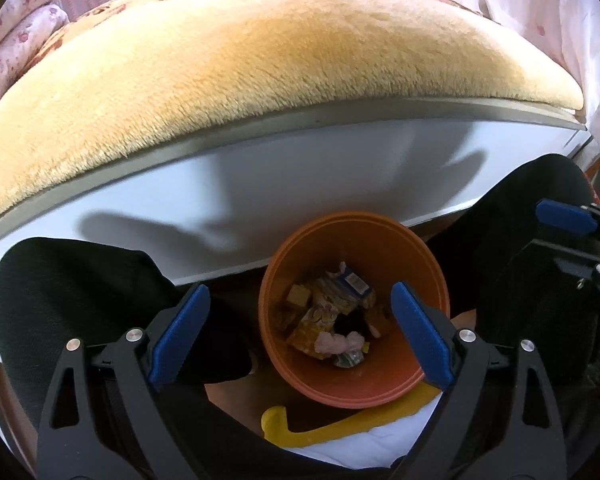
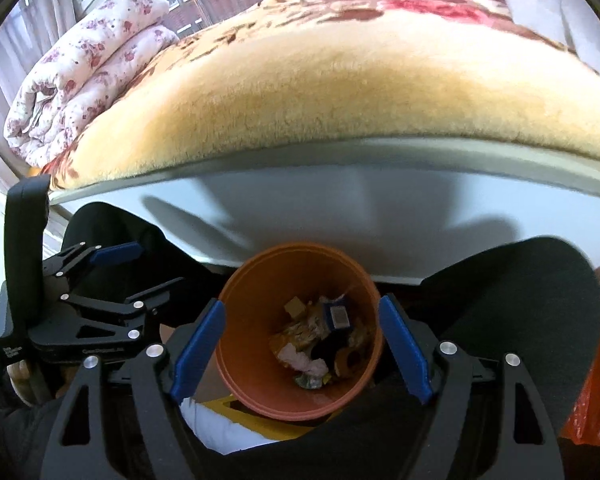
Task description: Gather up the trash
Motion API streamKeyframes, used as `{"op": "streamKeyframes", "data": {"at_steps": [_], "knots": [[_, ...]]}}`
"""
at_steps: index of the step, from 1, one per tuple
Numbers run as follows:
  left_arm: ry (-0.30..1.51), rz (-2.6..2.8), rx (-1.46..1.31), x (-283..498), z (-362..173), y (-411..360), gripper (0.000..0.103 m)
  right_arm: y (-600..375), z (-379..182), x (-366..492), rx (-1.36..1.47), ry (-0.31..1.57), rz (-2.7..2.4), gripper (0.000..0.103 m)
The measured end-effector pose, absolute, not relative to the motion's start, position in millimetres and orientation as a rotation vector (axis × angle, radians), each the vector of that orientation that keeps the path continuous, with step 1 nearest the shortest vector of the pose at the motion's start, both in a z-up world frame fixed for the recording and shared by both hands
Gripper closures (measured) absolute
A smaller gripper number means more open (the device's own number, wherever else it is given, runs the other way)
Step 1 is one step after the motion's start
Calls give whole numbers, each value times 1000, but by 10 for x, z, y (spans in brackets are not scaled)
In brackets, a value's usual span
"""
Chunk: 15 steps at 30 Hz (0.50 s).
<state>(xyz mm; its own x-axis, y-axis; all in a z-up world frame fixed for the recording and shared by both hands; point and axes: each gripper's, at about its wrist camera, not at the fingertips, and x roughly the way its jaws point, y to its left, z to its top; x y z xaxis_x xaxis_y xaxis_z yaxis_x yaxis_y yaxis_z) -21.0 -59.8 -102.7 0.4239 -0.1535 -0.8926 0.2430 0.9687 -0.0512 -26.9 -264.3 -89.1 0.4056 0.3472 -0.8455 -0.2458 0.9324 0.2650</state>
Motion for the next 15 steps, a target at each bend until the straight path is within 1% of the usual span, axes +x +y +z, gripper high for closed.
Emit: {"op": "streamKeyframes", "data": {"at_steps": [1, 3, 5, 7, 12, 15], "knots": [[1094, -243, 95, -216, -983, -591, 13, -2661, -826, -270, 100, 1074, 373, 24], [1055, -234, 101, -222, -845, -574, 13, -2705, -637, -235, 96, 1026, 373, 16], [993, -223, 119, -201, -628, -567, 13, -2744, -445, -173, 89, 968, 369, 11], [917, -217, 119, -120, -338, -539, 11, -2801, -161, -22, 73, 879, 352, 5], [729, -145, 76, 328, 328, -422, 9, -2863, 390, 522, 54, 715, 297, 5], [647, -82, 74, 631, 557, -353, 8, -2822, 607, 894, 52, 643, 268, 5]]}}
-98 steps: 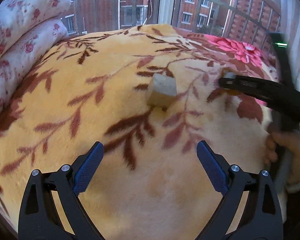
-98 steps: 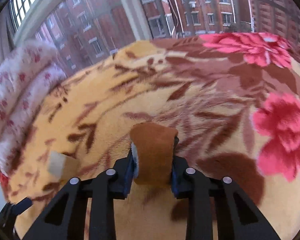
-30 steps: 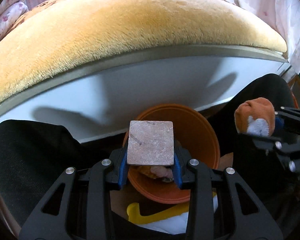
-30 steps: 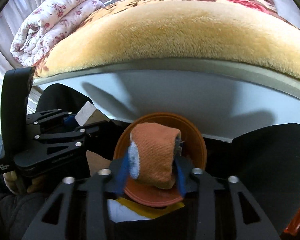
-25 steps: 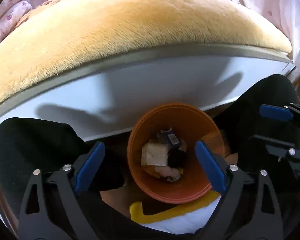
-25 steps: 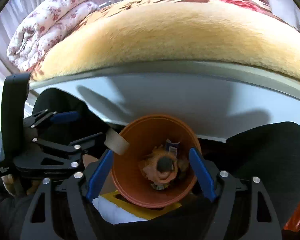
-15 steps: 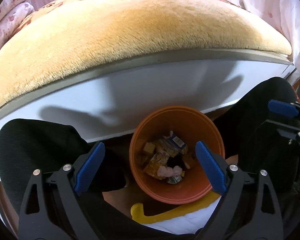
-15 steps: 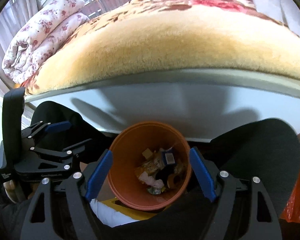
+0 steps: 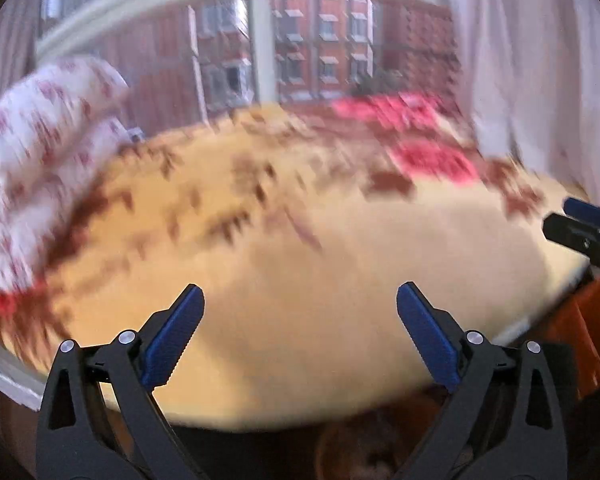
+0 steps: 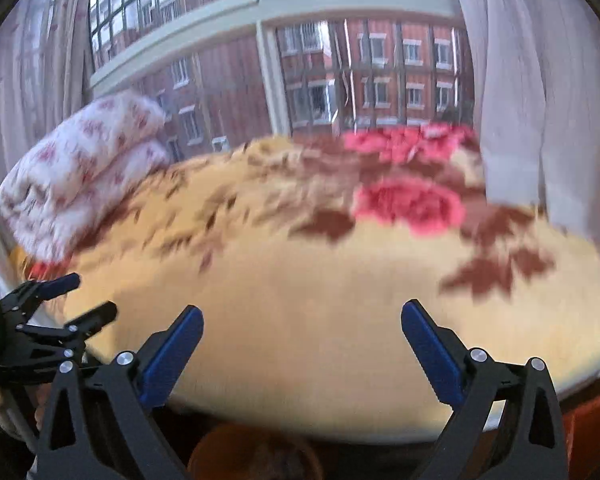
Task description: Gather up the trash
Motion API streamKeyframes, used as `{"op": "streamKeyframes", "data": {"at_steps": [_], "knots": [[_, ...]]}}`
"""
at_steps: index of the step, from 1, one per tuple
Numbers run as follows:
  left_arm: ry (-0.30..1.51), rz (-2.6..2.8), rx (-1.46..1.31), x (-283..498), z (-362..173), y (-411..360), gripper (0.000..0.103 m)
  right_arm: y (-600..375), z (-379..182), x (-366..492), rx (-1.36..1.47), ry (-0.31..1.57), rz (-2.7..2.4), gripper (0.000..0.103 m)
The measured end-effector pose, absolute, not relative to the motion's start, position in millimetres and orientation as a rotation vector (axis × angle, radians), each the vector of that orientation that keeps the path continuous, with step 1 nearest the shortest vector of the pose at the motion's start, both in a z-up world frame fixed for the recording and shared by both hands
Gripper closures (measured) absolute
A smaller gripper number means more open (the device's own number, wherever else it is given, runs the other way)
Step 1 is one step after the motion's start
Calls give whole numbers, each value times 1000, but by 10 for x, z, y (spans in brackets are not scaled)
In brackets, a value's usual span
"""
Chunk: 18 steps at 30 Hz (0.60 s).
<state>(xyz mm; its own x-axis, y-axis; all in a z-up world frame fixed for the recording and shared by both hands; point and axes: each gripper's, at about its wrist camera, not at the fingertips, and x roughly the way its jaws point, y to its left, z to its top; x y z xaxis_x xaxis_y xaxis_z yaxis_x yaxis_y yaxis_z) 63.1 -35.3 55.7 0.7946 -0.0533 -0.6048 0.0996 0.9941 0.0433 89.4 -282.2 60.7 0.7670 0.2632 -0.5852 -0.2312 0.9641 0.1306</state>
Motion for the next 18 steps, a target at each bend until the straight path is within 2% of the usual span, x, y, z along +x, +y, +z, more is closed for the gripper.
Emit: {"op": "streamKeyframes", "data": {"at_steps": [8, 18], "knots": [[569, -4, 90, 1626, 677, -334, 8, -2588, 636, 1815, 75, 548, 176, 5], [634, 40, -16, 2583, 422, -61, 8, -2334, 166, 2776, 129, 615, 94, 5]]}}
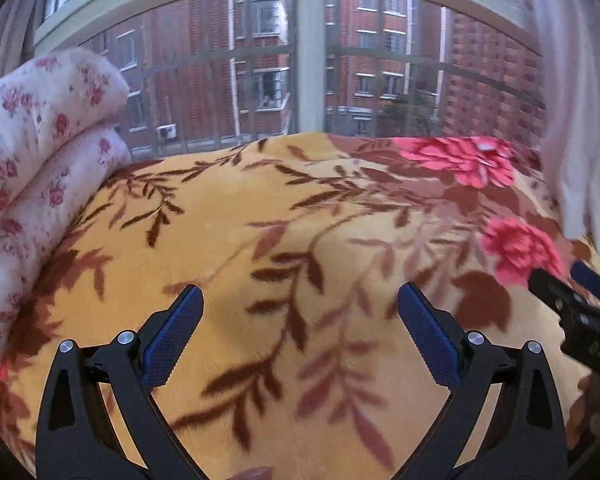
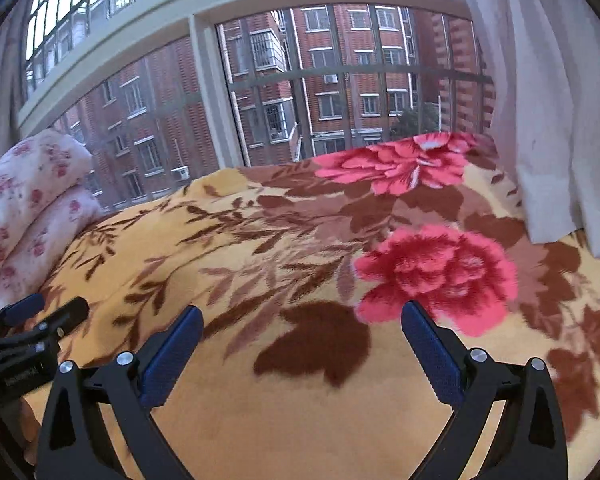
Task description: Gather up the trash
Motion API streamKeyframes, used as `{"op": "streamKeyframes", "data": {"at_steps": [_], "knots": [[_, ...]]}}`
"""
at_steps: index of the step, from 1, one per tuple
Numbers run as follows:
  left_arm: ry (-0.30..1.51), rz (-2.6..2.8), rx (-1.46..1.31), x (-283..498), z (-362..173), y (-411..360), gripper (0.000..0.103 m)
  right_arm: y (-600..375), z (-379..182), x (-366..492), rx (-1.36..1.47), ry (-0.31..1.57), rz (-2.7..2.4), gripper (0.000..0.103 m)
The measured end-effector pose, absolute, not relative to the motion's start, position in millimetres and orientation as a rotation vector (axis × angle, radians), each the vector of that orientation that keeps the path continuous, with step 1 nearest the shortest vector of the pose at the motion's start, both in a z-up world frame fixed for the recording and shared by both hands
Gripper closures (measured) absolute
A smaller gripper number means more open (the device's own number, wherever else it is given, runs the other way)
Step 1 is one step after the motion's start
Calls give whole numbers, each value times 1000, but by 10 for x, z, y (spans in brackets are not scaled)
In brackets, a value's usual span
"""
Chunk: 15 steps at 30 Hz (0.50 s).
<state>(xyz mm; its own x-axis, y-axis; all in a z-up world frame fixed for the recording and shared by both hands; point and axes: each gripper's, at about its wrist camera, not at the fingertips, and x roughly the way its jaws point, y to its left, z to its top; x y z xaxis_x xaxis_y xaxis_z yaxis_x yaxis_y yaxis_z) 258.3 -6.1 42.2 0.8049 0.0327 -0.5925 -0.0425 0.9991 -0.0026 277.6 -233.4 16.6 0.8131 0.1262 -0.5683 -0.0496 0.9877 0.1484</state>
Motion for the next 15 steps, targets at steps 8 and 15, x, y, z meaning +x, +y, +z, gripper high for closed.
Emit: {"op": "streamKeyframes", "data": {"at_steps": [8, 15], "knots": [[663, 109, -44, 2855, 129, 103, 8, -2245, 33, 2921, 95, 607, 84, 5], [657, 96, -14, 2870, 49, 38, 8, -2229, 20, 2931, 81, 561, 51, 5]]}}
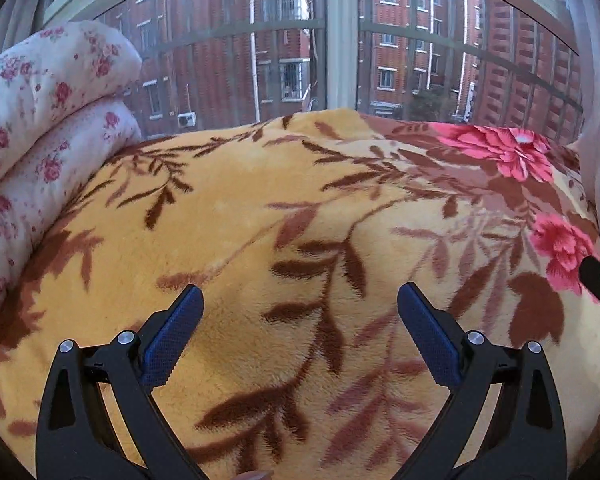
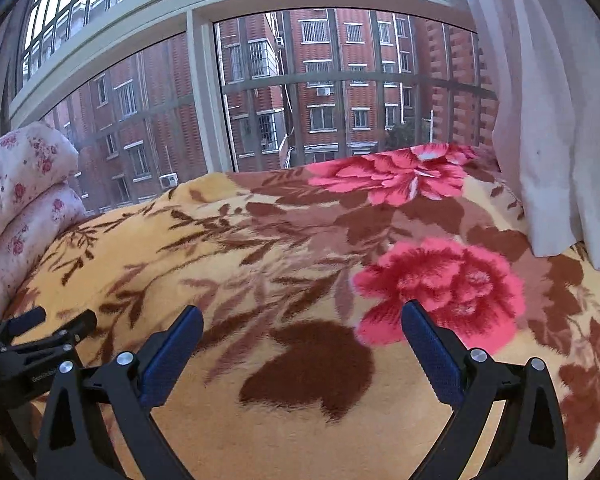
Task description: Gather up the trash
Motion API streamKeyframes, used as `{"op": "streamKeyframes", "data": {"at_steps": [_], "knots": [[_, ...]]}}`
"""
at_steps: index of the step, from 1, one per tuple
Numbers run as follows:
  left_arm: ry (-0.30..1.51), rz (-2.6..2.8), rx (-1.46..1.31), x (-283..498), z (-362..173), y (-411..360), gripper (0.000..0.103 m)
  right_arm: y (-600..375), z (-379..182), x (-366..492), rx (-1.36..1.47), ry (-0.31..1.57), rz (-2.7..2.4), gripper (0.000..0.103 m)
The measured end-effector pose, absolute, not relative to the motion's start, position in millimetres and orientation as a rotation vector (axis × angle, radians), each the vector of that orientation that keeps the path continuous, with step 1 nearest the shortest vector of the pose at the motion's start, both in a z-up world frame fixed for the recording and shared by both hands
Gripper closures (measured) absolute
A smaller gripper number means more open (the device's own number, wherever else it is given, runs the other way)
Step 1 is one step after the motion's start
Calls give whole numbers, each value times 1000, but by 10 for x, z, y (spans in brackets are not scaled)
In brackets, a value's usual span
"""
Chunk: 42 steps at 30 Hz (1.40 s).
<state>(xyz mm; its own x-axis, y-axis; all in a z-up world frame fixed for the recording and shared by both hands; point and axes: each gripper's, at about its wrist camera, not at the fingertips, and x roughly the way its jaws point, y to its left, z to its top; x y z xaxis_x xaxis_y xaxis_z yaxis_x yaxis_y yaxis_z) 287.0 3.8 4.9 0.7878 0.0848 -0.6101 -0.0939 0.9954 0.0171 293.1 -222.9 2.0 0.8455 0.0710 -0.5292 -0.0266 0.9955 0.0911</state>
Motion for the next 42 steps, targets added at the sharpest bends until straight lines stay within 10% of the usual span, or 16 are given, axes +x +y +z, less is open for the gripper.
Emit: {"op": "streamKeyframes", "data": {"at_steps": [42], "knots": [[670, 50, -14, 2898, -51, -16, 8, -2183, -59, 2889, 48, 551, 14, 5]]}}
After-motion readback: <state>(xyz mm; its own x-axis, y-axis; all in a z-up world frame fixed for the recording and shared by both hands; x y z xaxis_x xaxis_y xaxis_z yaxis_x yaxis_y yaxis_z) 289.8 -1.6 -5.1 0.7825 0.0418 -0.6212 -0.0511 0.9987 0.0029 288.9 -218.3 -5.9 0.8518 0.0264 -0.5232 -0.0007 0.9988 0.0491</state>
